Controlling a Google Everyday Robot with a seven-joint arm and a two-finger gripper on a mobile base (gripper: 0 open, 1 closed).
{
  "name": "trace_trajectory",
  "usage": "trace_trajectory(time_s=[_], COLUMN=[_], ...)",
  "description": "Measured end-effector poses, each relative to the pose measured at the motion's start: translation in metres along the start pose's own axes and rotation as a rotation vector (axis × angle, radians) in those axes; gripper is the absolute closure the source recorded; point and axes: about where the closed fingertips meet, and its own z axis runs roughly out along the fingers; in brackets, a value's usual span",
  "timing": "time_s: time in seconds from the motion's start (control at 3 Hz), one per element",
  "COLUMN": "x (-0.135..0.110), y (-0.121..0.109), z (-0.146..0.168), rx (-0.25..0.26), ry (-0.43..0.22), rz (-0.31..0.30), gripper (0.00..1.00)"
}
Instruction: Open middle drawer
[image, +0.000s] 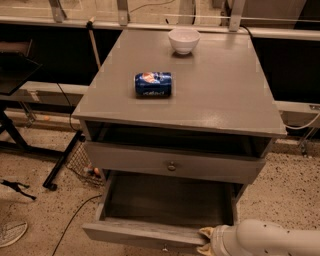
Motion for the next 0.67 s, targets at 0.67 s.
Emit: trace_trajectory(time_s=[0.67], x=[0.0], y=[0.0001], z=[0.0001], rx=[0.0], ry=[0.0], rz=[0.0], gripper=[0.62])
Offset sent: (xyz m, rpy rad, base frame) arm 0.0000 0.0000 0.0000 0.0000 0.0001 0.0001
